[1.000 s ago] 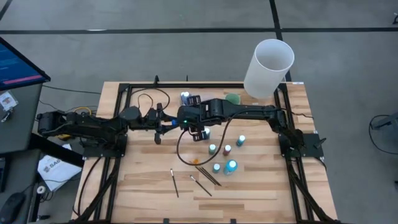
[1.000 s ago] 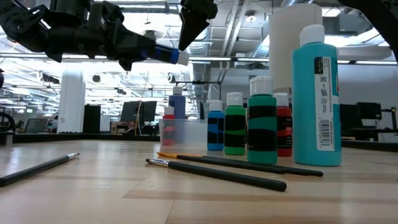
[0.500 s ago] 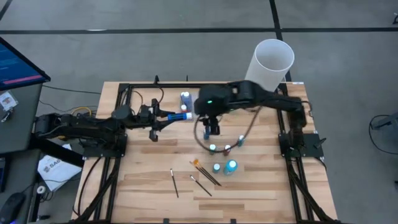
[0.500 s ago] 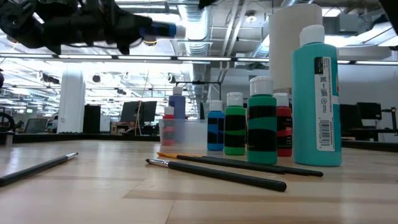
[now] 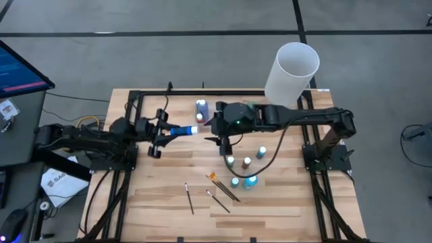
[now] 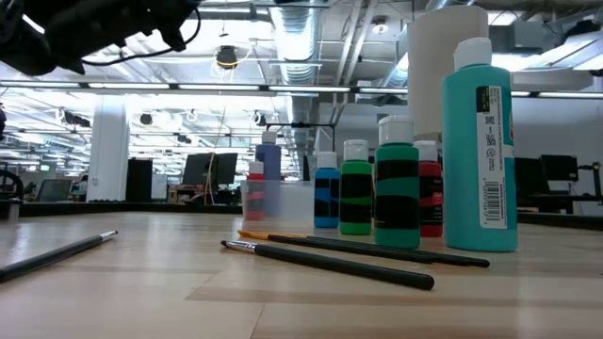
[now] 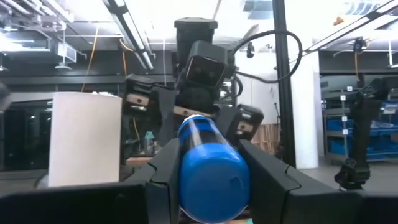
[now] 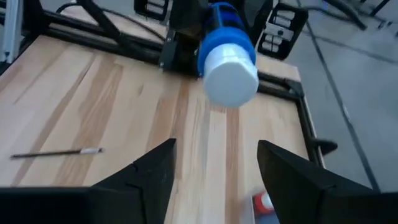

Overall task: Pick & Place Paint Supplies
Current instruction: Put the small bottom blue paint bottle into the transparent bin

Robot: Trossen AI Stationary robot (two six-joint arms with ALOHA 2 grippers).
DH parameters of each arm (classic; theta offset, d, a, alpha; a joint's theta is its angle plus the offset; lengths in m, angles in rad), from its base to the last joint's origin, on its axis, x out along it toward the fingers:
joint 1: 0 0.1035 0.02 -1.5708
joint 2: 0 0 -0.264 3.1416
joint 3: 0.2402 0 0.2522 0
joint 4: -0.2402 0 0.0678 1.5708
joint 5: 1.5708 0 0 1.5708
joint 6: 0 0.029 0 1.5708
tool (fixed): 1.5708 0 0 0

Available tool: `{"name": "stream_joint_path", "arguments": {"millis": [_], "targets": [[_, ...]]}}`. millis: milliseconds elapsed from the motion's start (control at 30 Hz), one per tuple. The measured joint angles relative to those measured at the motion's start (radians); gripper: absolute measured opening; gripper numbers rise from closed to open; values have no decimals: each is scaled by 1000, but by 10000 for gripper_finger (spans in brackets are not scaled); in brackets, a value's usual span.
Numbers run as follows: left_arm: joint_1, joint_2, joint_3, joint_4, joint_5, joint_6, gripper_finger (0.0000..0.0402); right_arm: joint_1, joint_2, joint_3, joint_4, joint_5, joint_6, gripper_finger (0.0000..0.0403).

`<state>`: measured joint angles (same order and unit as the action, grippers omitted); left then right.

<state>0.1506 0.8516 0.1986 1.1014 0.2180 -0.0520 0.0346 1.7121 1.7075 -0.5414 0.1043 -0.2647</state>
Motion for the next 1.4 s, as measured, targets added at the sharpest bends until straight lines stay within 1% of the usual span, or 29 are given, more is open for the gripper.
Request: {"name": "stream_joint_path", "arguments": {"millis": [200,333,400,533,733,1167,1267,1333,1400], "targets": [[-12,0,0,3,0,16,111,-18,8,-2,80,-7,-29,257],[-12,0,0,7,0,22,111,-18,9,-2,121,-56,-50,269],[-12,0,0,9,-1,29,111,-16,9,-2,122,-63,-57,271],[-12,0,0,8,-3,33,111,-17,9,-2,139,-118,-57,271],[-12,0,0,9,-3,33,111,-17,9,-2,196,-126,-74,271],[-12,0,1,24,-3,41,111,-42,10,-2,230,-135,-94,271],[-12,0,1,24,-9,42,112,-52,38,1,251,-138,-93,271],[-12,0,1,24,-7,44,112,-55,49,-5,225,-155,-93,271],[-12,0,1,23,-1,46,112,-57,71,0,252,-162,-93,271]]}}
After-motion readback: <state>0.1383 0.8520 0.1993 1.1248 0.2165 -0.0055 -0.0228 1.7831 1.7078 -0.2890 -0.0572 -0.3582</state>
